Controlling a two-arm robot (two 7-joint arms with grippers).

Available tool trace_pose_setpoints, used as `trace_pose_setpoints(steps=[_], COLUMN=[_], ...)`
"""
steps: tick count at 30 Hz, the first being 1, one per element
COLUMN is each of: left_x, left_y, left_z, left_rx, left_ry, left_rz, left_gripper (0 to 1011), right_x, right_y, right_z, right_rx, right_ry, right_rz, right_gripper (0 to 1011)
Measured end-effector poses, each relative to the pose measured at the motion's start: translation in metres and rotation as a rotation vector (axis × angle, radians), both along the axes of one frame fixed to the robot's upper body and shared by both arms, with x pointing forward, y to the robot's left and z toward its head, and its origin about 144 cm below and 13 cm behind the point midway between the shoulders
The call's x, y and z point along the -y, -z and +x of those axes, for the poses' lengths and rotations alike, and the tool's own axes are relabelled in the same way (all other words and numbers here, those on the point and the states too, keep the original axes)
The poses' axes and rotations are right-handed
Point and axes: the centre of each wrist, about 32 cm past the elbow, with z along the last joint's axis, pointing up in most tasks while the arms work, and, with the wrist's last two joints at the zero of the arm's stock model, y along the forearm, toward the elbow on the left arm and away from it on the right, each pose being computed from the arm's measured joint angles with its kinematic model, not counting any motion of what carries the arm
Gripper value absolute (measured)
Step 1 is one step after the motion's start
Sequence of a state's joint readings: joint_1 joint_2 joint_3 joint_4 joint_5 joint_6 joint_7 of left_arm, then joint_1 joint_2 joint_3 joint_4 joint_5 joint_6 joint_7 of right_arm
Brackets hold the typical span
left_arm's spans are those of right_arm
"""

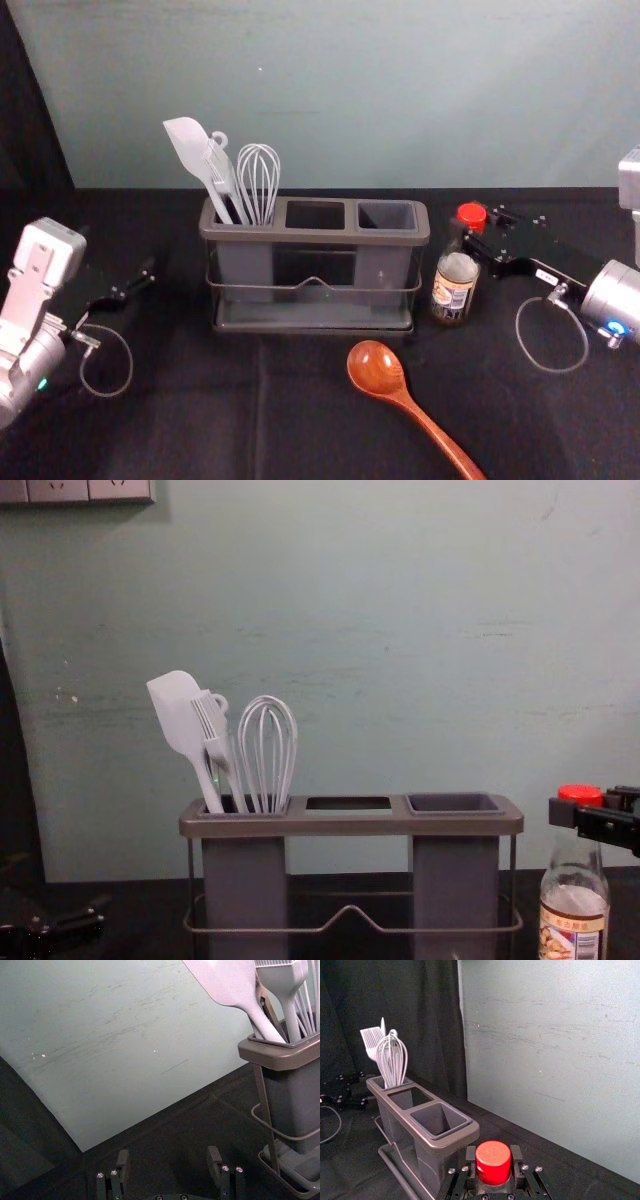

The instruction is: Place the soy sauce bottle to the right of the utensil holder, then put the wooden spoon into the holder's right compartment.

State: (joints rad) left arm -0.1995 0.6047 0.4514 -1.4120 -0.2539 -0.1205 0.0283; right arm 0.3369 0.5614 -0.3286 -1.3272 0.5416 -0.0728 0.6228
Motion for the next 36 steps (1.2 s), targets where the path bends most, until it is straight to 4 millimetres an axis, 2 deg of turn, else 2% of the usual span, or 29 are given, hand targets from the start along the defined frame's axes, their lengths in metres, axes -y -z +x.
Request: trace_pose_setpoints(steps=[2,3,5,13,15,16,19,20,24,31,36], left_x=[0.0,0.0,0.0,0.0,0.0,0.0,0.0,0.0,0.0,0.0,0.0], left_y=[0.0,0.0,0.0,0.0,0.0,0.0,0.0,0.0,0.0,0.0,0.0], left_z=[0.0,0.0,0.0,0.0,0.0,0.0,0.0,0.0,0.0,0.0,0.0], left_rx=[0.0,0.0,0.0,0.0,0.0,0.0,0.0,0.0,0.0,0.0,0.0], left_ry=[0.0,0.0,0.0,0.0,0.0,0.0,0.0,0.0,0.0,0.0,0.0], left_rz=[0.0,0.0,0.0,0.0,0.0,0.0,0.0,0.0,0.0,0.0,0.0], left_gripper=[1011,1012,1011,1011,1011,1011,1011,1012,1012,1011,1011], right_x=[0.0,0.0,0.0,0.0,0.0,0.0,0.0,0.0,0.001,0.0,-0.013], right_y=[0.0,0.0,0.0,0.0,-0.001,-0.004,-0.011,-0.014,-0.021,-0.037,-0.053], right_z=[0.0,0.0,0.0,0.0,-0.001,-0.005,-0.012,-0.017,-0.028,-0.061,-0.084], right_rx=[0.0,0.0,0.0,-0.001,0.0,0.018,0.05,0.067,0.105,0.18,0.159], right_ry=[0.0,0.0,0.001,0.003,0.004,0.003,0.014,0.022,0.035,0.004,-0.051], right_rz=[0.0,0.0,0.0,0.0,0.0,-0.006,-0.012,-0.012,-0.009,-0.006,-0.057], right_gripper=[429,487,521,818,854,903,947,997,1003,1003,1003])
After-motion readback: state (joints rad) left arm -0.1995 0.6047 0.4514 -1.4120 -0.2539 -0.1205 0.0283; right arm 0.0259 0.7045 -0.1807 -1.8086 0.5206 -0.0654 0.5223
